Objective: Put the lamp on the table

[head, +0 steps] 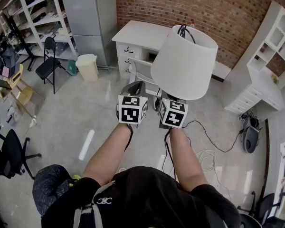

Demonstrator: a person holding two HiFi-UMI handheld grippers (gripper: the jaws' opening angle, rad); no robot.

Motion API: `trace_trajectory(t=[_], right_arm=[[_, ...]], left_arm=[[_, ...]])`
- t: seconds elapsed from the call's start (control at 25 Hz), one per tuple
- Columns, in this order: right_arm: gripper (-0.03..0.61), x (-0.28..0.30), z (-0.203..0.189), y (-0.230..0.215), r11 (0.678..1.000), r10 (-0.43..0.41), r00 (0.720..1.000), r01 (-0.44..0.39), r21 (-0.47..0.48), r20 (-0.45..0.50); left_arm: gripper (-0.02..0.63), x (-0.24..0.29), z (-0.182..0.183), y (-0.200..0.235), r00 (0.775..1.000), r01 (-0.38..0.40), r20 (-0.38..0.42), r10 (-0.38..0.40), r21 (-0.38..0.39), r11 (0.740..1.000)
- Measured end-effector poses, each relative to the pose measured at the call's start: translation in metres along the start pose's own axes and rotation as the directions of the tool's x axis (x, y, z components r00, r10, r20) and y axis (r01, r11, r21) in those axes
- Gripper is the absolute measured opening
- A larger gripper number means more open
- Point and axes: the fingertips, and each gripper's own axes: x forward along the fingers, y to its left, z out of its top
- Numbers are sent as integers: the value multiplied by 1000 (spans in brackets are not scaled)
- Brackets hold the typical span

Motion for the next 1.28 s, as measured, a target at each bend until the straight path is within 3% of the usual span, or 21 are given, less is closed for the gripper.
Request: trace_trajectory(t=[0.4,0.96,1.28], right_arm=[[107,18,-3,42,1000,14,999,-14,-13,31],[107,46,-12,126,999,32,999,-31,-16,26],[107,93,-16,158,998,67,997,-67,-19,26]], left_arm=[[-3,-9,-12,47,1000,-20,-5,20,-14,1000],[-3,-44,-44,148,998,-58,-32,56,-51,997],[-3,-35,-62,203,993,-108,-54,105,-56,993]])
